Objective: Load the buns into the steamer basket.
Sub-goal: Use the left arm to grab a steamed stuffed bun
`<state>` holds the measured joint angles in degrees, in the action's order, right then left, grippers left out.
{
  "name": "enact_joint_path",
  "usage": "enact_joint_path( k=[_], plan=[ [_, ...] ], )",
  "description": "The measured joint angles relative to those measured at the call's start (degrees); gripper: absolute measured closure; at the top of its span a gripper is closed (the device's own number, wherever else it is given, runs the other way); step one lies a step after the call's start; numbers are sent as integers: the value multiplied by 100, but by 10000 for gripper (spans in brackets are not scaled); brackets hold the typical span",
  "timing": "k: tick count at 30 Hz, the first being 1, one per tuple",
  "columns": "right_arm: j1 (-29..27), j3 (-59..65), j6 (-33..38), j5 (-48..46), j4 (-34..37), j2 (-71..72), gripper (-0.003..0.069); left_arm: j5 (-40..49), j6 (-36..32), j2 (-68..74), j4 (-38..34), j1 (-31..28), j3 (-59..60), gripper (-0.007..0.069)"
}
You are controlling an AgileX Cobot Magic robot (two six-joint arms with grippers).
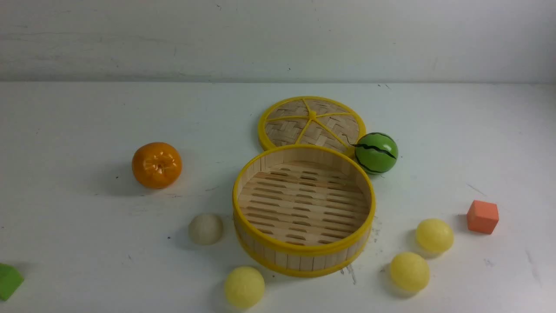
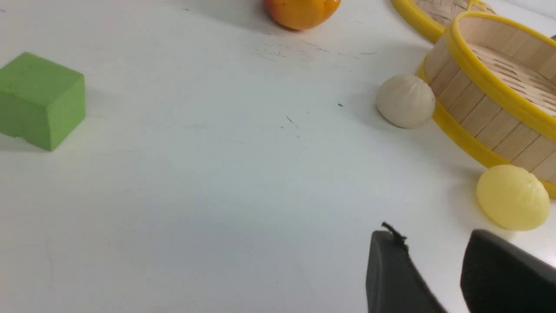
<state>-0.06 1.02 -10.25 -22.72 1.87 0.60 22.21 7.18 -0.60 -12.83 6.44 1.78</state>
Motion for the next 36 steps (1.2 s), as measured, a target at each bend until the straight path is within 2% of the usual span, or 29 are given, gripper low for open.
enact_joint_path(
  k=[29,33,36],
  plan=[
    [0,0,0,0,9,0,419,2,0,0,0,0,0,386],
    [0,0,0,0,9,0,419,-270,39,0,-29,0,0,386],
    [0,0,0,0,9,0,419,-926,452,0,-790,0,0,386]
  ],
)
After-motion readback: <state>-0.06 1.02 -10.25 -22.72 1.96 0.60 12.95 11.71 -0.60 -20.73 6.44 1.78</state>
